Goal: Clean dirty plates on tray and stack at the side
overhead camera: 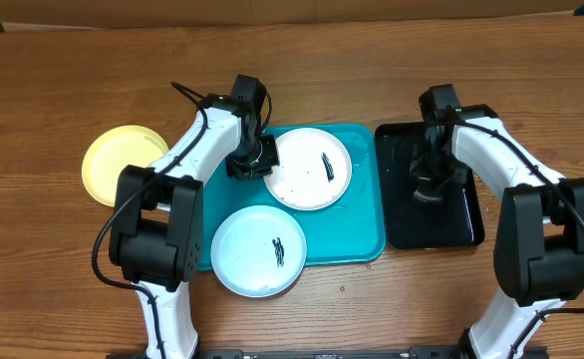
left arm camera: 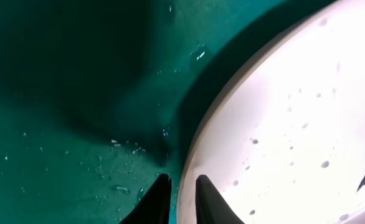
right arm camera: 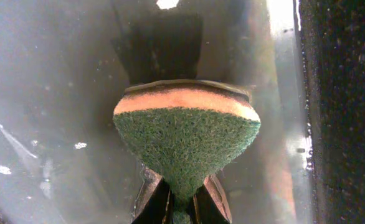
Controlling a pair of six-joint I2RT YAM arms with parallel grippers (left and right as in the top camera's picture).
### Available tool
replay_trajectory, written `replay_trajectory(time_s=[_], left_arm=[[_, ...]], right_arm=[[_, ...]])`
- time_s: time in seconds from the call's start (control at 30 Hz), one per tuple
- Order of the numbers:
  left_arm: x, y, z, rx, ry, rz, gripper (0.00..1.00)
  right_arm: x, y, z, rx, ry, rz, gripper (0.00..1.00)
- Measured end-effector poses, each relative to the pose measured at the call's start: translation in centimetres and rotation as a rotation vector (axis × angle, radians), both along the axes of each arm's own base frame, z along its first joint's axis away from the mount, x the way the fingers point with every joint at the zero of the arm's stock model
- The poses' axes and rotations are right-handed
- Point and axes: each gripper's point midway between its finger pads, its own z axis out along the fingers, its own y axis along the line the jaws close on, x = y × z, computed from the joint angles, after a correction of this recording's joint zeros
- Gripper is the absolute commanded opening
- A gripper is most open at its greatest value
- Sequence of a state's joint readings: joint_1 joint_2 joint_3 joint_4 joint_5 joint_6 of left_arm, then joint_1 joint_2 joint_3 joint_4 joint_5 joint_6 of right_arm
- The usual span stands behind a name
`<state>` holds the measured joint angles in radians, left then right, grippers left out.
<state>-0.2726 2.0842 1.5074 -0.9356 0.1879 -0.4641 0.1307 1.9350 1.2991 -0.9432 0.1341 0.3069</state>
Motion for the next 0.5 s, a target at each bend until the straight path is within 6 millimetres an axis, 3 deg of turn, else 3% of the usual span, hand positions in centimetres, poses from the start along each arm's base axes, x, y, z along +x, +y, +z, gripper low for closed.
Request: replay_trajectory(time_s=[0.5], left_arm=[[0.3, 0.2, 1.1, 0.003, -0.001, -0.023, 0.19]], right_arm=[[0.0, 0.0, 0.0, 0.0, 0.0, 0.0, 0.05]])
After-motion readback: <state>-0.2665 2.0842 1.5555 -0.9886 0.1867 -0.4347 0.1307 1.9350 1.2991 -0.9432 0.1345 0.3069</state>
